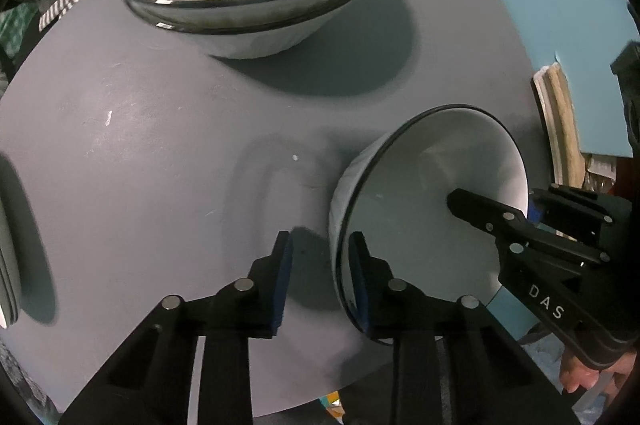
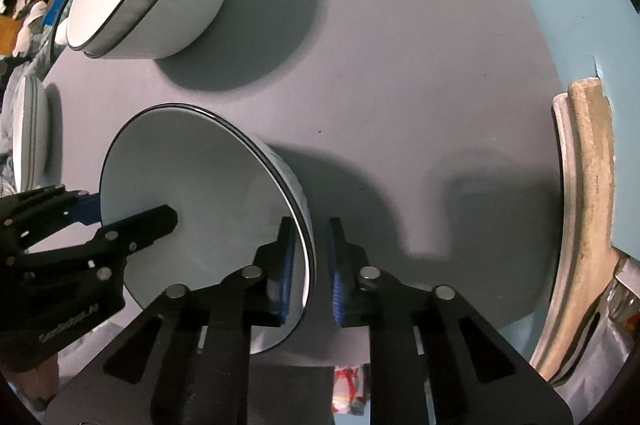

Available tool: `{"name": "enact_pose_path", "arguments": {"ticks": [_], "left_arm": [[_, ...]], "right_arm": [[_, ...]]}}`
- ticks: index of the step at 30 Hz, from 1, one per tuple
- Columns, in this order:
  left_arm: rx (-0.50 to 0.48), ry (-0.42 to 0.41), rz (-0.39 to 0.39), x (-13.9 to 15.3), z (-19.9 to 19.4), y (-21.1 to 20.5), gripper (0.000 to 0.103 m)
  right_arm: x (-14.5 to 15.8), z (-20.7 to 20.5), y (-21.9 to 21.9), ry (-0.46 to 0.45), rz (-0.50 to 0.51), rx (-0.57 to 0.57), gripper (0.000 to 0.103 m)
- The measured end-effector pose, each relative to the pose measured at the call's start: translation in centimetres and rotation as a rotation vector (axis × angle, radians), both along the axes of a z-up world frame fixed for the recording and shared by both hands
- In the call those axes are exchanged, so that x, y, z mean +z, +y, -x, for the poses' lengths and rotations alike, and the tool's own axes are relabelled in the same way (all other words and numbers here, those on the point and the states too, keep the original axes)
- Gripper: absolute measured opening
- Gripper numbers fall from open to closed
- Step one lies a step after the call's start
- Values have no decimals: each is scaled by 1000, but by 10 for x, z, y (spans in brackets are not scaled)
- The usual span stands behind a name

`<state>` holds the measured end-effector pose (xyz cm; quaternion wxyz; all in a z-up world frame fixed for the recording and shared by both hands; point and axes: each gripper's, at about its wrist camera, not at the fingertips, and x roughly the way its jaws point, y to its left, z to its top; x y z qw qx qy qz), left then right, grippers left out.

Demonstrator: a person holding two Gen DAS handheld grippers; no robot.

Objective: Organize plates and bowls

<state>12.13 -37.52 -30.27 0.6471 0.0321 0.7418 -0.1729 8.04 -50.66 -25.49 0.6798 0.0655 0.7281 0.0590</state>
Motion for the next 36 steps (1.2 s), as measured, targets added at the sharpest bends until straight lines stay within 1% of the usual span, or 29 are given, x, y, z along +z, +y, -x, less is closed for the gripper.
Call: {"name": "enact_pose_path", "arguments": {"ticks": [2, 5, 9, 12, 18, 19, 21, 22, 27, 29, 30, 31, 36], "left_arm": [[-27, -2, 1, -4, -3, -2, 18], [-58, -8, -2, 0, -3, -12, 11], [-60, -12, -10, 0, 1, -18, 11], [-52, -10, -3, 2, 2, -18, 10], [-42, -7, 7, 8, -4, -6, 10], [-40, -5, 7, 8, -6, -4, 10], [-39, -4, 1, 10, -5, -3, 10], [-40, -4, -1, 9, -16, -2, 10], [-33, -3, 0, 13, -18, 6, 10], [-30, -6, -4, 17, -20, 7, 10], [-31, -10, -5, 20, -21, 8, 10], [-29, -13, -5, 22, -22, 9, 10], [-11, -23, 7, 34, -29, 18, 10]], "right_arm": [[2, 0, 0, 0, 3, 6, 11], [4, 0, 0, 2, 7, 16, 8], [5, -9, 10, 5, 23, 32, 7], [7, -10, 8, 11, 12, 19, 6], [12, -21, 4, 27, 6, 1, 5], [12, -11, 9, 26, 7, -2, 5], [14, -11, 9, 24, 10, -6, 5], [15, -12, 9, 25, 10, -7, 5], [25, -14, 11, 20, 4, -10, 5], [30, -18, 13, 17, 6, -11, 5], [25, -30, 12, 18, 8, -12, 5], [27, -34, 13, 16, 11, -13, 5], [37, -43, 15, 6, 11, -13, 5]]}}
